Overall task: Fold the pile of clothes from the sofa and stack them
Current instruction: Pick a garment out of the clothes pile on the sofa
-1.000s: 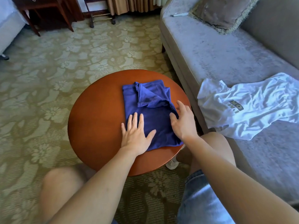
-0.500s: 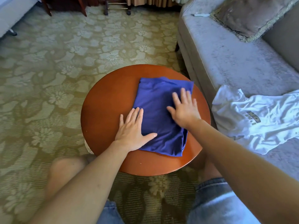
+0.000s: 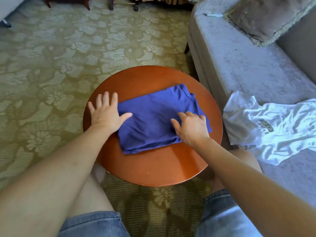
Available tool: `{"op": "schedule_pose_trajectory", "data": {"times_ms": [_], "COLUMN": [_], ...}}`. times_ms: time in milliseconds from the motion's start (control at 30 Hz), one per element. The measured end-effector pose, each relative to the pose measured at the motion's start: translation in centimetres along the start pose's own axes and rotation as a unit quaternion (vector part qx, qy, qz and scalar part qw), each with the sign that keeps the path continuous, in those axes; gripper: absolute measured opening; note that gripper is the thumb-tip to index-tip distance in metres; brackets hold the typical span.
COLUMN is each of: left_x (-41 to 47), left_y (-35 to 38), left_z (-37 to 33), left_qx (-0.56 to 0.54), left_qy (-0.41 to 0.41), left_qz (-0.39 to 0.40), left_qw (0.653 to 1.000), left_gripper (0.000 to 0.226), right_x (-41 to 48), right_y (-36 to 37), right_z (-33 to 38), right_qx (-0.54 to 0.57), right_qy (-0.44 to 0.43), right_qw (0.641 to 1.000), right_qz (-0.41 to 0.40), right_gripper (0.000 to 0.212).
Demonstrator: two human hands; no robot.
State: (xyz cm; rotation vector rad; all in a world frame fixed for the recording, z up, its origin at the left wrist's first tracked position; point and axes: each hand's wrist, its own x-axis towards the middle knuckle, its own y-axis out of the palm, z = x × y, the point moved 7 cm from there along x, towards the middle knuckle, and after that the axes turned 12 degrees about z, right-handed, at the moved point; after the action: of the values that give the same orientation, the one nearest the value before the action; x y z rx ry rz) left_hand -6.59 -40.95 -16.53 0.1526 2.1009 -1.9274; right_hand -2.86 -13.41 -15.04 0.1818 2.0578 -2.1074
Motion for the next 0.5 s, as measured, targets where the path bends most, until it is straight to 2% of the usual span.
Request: {"op": "schedule_pose_trajectory", "data": {"times_ms": [67, 233, 367, 433, 500], "left_x": [-0.4, -3.2, -5.4, -5.9, -6.0], "left_y": [-0.5, 1.6, 3.9, 4.3, 4.2], "left_z": [1.1, -0.8, -2.4, -2.4, -2.4], "left_qx": [-0.039, -0.18, -0.149, -0.139, -0.138], "left_qy": [-0.054, -0.107, -0.092, -0.082, -0.077], "left_qz": [0.0, 0.047, 0.03, 0.007, -0.008], "left_qw": [0.998, 0.977, 0.984, 0.987, 0.987], "left_gripper": [0.089, 0.084, 0.084, 0.081, 0.082], "right_x": [-0.2, -1.2, -2.4, -2.0, -1.0], "right_y": [0.1, 3.2, 2.9, 2.3, 2.0], "right_z": [-0.9, -2.1, -2.6, -3.5, -4.7], "right_qx": [0.039, 0.16, 0.252, 0.3, 0.38], "right_qy": [0.033, 0.087, 0.133, 0.155, 0.17], "right_qw": [0.999, 0.983, 0.959, 0.941, 0.908], "right_qz": [-0.005, 0.031, -0.007, 0.01, 0.036], "right_gripper": [0.043, 0.06, 0.072, 0.078, 0.084]}}
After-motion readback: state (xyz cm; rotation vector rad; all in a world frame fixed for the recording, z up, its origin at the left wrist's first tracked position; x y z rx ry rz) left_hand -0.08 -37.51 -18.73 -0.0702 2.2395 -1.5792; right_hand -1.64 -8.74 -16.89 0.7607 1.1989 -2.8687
